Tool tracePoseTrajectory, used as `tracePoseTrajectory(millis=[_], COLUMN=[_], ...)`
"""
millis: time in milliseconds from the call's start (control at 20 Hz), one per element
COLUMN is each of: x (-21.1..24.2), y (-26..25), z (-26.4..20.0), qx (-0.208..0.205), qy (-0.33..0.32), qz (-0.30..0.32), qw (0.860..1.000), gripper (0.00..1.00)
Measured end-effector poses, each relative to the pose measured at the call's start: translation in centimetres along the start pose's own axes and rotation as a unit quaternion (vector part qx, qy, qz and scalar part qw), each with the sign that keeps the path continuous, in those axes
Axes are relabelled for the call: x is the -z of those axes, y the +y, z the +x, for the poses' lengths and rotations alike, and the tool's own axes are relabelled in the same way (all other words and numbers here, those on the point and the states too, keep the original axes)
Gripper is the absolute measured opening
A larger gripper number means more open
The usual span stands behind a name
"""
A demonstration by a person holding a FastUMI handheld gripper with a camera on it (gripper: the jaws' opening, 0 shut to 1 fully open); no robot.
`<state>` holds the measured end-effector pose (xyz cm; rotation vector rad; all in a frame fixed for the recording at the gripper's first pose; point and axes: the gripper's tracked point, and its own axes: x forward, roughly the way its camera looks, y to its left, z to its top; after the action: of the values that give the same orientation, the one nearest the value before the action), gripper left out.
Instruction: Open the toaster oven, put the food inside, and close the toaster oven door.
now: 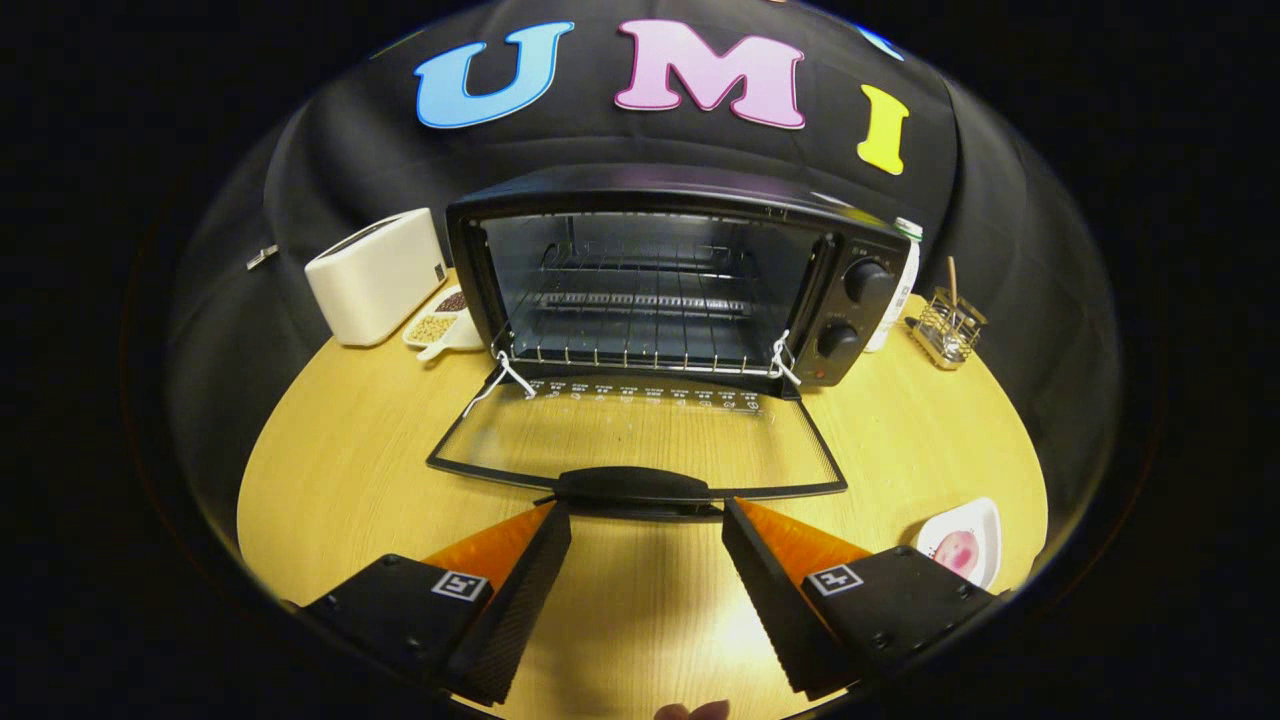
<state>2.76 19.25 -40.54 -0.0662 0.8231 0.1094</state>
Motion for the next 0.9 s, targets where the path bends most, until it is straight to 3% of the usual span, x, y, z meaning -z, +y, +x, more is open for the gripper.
tracePoseTrajectory(millis=[450,900], x=[-0.5,0.3], y=[-2.2,-13.9], z=[-4.4,-9.4], qx=[-0.046,-0.075], qy=[0.018,0.108], qz=[0.023,0.048], qw=[0.999,0.990], gripper=[0.99,0.99])
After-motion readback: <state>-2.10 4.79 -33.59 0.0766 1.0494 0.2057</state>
